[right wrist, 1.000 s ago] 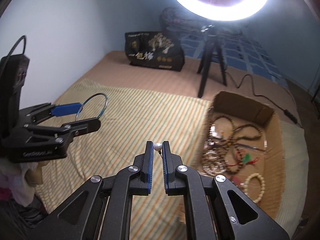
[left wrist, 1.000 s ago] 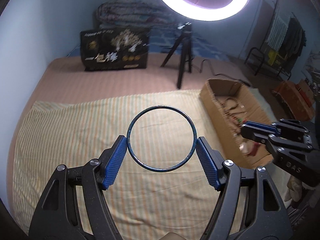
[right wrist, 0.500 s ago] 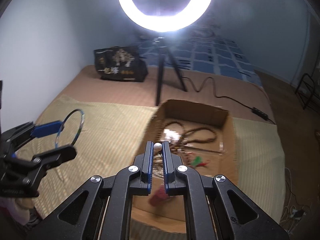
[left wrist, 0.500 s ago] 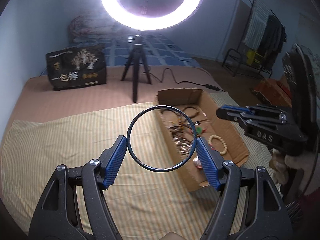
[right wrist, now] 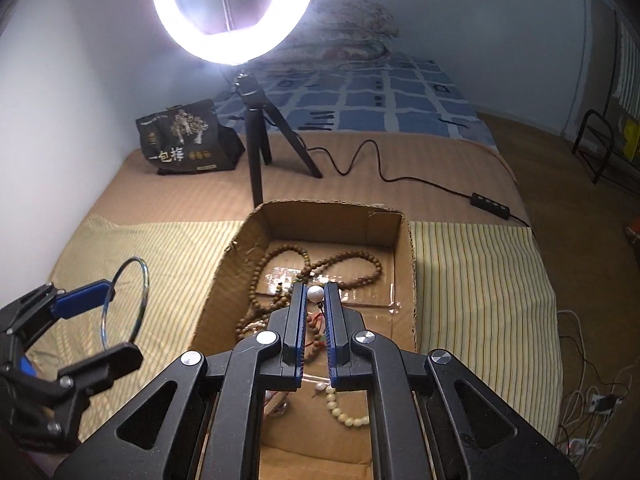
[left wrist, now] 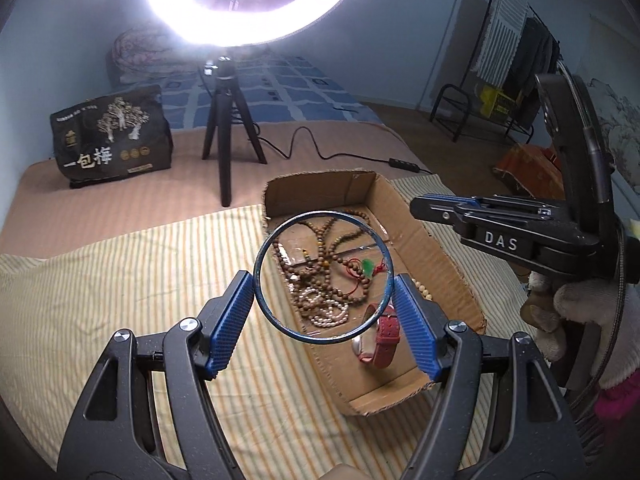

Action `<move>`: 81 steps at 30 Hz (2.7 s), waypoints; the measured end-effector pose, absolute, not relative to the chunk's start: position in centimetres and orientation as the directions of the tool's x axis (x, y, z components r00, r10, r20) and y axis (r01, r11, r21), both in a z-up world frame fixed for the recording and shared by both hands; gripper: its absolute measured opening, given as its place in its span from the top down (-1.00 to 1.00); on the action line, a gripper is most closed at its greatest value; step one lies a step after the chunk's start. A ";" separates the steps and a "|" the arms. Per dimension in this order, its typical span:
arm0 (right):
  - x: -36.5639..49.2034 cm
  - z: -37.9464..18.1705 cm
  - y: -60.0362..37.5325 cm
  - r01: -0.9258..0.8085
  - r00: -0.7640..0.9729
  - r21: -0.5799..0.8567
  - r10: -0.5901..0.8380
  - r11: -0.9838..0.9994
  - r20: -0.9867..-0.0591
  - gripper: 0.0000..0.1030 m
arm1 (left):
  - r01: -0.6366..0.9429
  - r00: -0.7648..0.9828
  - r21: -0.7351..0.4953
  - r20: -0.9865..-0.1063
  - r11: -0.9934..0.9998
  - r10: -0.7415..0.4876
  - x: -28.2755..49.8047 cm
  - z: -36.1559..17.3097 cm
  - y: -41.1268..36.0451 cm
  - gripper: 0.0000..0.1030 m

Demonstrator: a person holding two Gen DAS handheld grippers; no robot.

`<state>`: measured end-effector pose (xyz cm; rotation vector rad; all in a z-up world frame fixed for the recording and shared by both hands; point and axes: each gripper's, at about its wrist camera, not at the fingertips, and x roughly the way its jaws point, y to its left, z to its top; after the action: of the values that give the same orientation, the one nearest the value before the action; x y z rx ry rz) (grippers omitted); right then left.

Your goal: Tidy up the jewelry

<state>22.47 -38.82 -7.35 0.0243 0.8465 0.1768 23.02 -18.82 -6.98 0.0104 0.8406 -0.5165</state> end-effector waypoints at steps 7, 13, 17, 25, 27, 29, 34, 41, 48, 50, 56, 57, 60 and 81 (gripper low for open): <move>23.9 -8.3 -39.6 -0.119 0.631 0.123 0.171 0.985 -0.757 0.86 | 0.454 0.522 -0.193 -0.733 0.870 -0.436 23.8 -8.4 -20.8 -0.42; 24.6 -8.5 -40.0 -0.097 0.632 0.133 0.164 0.986 -0.757 0.86 | 0.464 0.506 -0.208 -0.736 0.861 -0.450 24.3 -9.0 -21.7 -0.42; 24.8 -8.6 -40.2 -0.085 0.629 0.150 0.170 0.985 -0.759 0.74 | 0.473 0.490 -0.216 -0.741 0.854 -0.459 24.5 -9.3 -22.1 -0.42; 24.6 -8.1 -40.4 -0.057 0.654 0.123 0.130 0.991 -0.745 -0.02 | 0.480 0.478 -0.209 -0.752 0.852 -0.453 24.3 -9.4 -22.3 -0.49; 24.5 -8.1 -40.4 -0.049 0.654 0.119 0.122 0.992 -0.746 -0.10 | 0.475 0.479 -0.207 -0.754 0.855 -0.448 24.3 -9.4 -22.1 -0.49; 24.4 -8.1 -40.5 -0.044 0.656 0.114 0.115 0.993 -0.746 -0.15 | 0.472 0.483 -0.207 -0.753 0.857 -0.447 24.2 -9.3 -21.8 -0.49; 24.0 -7.8 -40.6 -0.038 0.663 0.110 0.107 0.993 -0.741 -0.15 | 0.470 0.493 -0.205 -0.745 0.858 -0.448 23.7 -8.7 -21.0 -0.49; 22.6 -7.0 -40.0 -0.047 0.678 0.071 0.084 0.996 -0.730 -0.15 | 0.467 0.524 -0.195 -0.724 0.862 -0.448 22.4 -7.2 -19.7 -0.49; 20.4 -5.4 -39.4 -0.050 0.704 0.031 0.058 0.998 -0.708 -0.16 | 0.462 0.565 -0.187 -0.692 0.867 -0.450 20.7 -5.3 -17.8 -0.49; 19.6 -4.8 -39.2 -0.049 0.715 0.020 0.049 0.999 -0.697 -0.23 | 0.464 0.575 -0.178 -0.685 0.868 -0.448 20.3 -4.7 -17.4 -0.49; 17.2 -3.3 -38.5 -0.050 0.747 -0.006 0.033 0.999 -0.664 -0.34 | 0.468 0.605 -0.157 -0.661 0.870 -0.445 18.3 -3.2 -15.9 -0.49; 16.8 -3.1 -38.4 -0.051 0.751 -0.009 0.032 0.999 -0.659 -0.34 | 0.468 0.610 -0.153 -0.657 0.870 -0.444 17.9 -3.0 -15.6 -0.49; 15.4 -2.6 -37.9 -0.053 0.765 -0.015 0.031 0.998 -0.643 -0.36 | 0.467 0.619 -0.149 -0.648 0.872 -0.443 16.9 -2.4 -14.8 -0.49; 9.3 -1.7 -34.8 -0.061 0.832 -0.074 0.010 0.995 -0.554 -0.57 | 0.429 0.683 -0.103 -0.613 0.897 -0.397 11.5 -0.4 -10.9 -0.72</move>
<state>9.28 -34.79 -1.71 -0.0895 0.5868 0.0379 11.49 -10.86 -0.41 0.0500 0.6755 -0.4637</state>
